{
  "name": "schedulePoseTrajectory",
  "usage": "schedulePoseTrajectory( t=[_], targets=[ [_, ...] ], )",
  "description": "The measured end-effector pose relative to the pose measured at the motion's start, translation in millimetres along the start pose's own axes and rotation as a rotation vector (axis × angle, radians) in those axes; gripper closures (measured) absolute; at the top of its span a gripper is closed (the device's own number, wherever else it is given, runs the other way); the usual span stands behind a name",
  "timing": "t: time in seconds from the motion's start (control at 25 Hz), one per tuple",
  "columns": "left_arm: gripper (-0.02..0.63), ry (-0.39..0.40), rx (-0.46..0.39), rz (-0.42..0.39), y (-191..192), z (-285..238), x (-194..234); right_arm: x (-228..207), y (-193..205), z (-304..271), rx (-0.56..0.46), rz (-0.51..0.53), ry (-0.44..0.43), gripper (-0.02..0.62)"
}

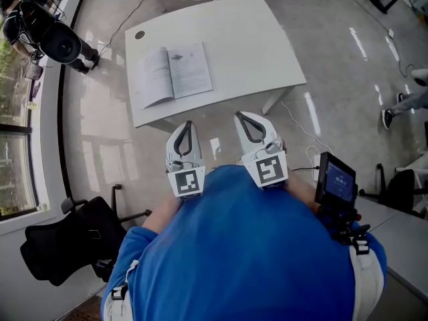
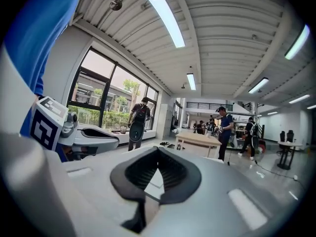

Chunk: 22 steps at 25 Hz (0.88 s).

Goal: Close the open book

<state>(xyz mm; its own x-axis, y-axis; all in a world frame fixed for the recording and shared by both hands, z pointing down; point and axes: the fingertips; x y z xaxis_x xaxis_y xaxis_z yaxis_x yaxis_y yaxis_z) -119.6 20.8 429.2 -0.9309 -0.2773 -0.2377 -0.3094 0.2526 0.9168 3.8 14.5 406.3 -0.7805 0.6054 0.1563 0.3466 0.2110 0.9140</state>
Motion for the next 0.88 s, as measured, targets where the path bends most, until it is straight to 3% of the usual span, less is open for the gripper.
schedulePoseTrajectory(
  t=[0.32, 0.6, 0.88],
  targets=[
    [0.6, 0.023, -0.024, 0.025, -9, 0, 2, -6, 0, 2, 0.007, -0.027, 0.029, 0.592],
    [0.6, 0.044, -0.019, 0.022, -11, 45, 7, 29, -18, 31, 0.013, -0.02, 0.041, 0.592],
    [0.6, 0.049, -0.028, 0.065, -11, 27, 3, 18, -6, 15, 0.02, -0.021, 0.022, 0.592]
  ],
)
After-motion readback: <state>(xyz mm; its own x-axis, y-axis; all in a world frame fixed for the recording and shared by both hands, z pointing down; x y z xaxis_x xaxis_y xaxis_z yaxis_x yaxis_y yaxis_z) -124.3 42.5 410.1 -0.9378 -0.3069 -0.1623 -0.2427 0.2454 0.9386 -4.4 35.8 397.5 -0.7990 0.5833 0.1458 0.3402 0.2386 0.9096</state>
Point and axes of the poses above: the fingertips, and each gripper's own axes: z backward along the fingers, x to its left, y out of its underside, and after that the axes turned 13 degrees about x, right-handed
